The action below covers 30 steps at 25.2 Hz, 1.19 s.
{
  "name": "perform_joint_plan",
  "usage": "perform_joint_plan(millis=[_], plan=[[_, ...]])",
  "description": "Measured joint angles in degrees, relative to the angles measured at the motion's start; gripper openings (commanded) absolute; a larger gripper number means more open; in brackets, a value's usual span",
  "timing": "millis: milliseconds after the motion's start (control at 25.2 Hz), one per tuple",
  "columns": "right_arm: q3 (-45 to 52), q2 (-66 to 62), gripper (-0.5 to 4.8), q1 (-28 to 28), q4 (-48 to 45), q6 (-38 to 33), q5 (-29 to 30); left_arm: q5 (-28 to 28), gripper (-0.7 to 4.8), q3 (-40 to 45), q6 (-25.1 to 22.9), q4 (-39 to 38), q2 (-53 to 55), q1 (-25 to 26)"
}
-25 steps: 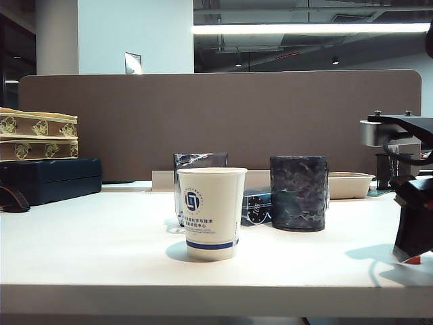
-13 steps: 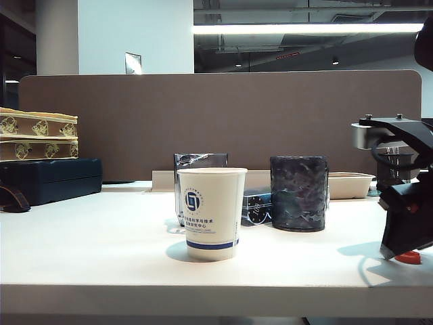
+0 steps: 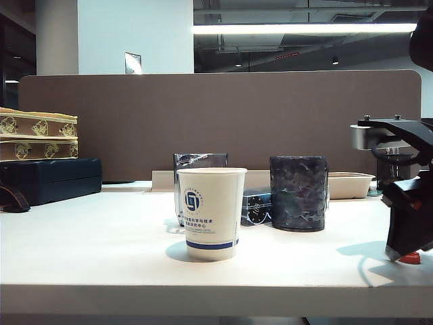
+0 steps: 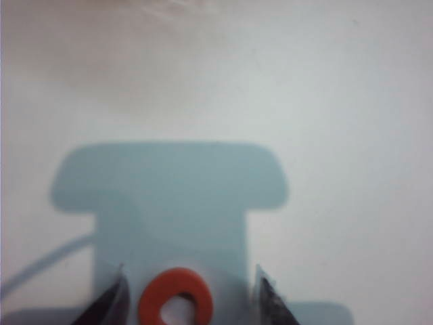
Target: Pick up the letter "c" and put it in the paper cup.
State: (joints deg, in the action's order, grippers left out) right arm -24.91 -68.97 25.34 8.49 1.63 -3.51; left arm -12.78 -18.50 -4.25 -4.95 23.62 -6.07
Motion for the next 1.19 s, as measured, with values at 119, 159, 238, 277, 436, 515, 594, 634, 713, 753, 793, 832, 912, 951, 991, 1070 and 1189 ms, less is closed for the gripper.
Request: perform_joint_plan(millis=[119,159,238,277,436,515,594,634,713,753,793,832,912,951,991,1070,1189], plan=[[-0.1,0.0,2.37,0.0,0.2,0.2,-0.2,0.0,0.28,0.0,0.0,0.0,0.0,0.0],[-0.1,0.0,2.29,0.0,0.3,0.2,-0.3,0.0,0.28,0.0,0.0,0.0,0.0,0.0],[-0.1,0.0,2.05,0.0,0.3,0.2,-0.3,0.0,0.27,0.0,0.0,0.0,0.0,0.0],[-0.1,0.0,1.98,0.0,0.4,0.2,-0.2,0.0,0.27,0.0,0.0,0.0,0.0,0.0],[-0.1,0.0,1.98,0.0,0.4,0.2,-0.4,0.0,0.28,0.0,0.0,0.0,0.0,0.0],[-0.1,0.0,1.97,0.0,0.4,0.2,-0.4,0.0,0.27,0.0,0.0,0.0,0.0,0.0],[-0.1,0.0,1.75,0.0,0.4,0.2,-0.4,0.0,0.27,0.0,0.0,0.0,0.0,0.0],[-0.1,0.0,1.61,0.0,0.4,0.2,-0.4,0.0,0.27,0.0,0.0,0.0,0.0,0.0],[-0.1,0.0,1.52,0.0,0.4,0.3,-0.4,0.0,0.27,0.0,0.0,0.0,0.0,0.0],[-0.1,0.0,1.52,0.0,0.4,0.3,-0.4,0.0,0.27,0.0,0.0,0.0,0.0,0.0],[-0.1,0.0,1.52,0.0,0.4,0.3,-0.4,0.0,0.27,0.0,0.0,0.0,0.0,0.0],[-0.1,0.0,1.52,0.0,0.4,0.3,-0.4,0.0,0.27,0.0,0.0,0.0,0.0,0.0],[-0.1,0.0,1.52,0.0,0.4,0.3,-0.4,0.0,0.27,0.0,0.0,0.0,0.0,0.0],[-0.1,0.0,1.52,0.0,0.4,0.3,-0.4,0.0,0.27,0.0,0.0,0.0,0.0,0.0],[-0.1,0.0,1.51,0.0,0.4,0.3,-0.4,0.0,0.27,0.0,0.0,0.0,0.0,0.0],[-0.1,0.0,1.46,0.0,0.4,0.3,-0.4,0.0,0.27,0.0,0.0,0.0,0.0,0.0],[-0.1,0.0,1.46,0.0,0.3,0.3,-0.5,0.0,0.27,0.0,0.0,0.0,0.0,0.0]])
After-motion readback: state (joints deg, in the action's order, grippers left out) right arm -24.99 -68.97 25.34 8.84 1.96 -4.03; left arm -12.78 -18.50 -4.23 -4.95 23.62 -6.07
